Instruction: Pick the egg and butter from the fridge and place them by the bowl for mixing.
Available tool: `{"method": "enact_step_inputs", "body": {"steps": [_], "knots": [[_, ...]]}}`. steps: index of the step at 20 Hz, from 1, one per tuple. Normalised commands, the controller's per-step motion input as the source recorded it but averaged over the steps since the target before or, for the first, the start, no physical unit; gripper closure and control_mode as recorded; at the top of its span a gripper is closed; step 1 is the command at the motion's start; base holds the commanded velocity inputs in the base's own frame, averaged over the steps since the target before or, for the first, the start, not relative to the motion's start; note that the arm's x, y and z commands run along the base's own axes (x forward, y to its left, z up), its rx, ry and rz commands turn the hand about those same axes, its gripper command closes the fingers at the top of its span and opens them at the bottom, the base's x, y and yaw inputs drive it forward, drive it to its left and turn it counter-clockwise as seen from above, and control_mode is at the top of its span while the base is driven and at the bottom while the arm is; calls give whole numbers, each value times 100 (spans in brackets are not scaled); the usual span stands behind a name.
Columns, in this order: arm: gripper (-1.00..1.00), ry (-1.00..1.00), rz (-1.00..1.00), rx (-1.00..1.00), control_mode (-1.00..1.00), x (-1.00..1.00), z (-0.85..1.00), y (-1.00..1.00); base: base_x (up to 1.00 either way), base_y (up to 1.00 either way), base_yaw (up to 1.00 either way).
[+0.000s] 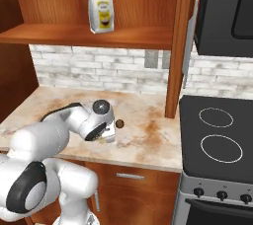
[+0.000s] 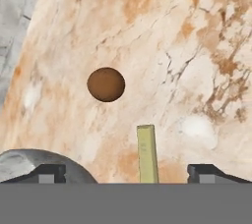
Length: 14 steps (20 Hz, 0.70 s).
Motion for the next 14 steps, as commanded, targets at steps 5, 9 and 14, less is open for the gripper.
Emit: {"method": "enact_step_inputs", "body": {"steps": [5,9,14], "knots": [[-100,9,12,-10,-100,-34,68,0,0,0,0],[-100,0,10,-10,-100,-74,36,-2,0,0,0],[-100,-5,19,-8,-100,-81,35,-1,0,0,0]]}}
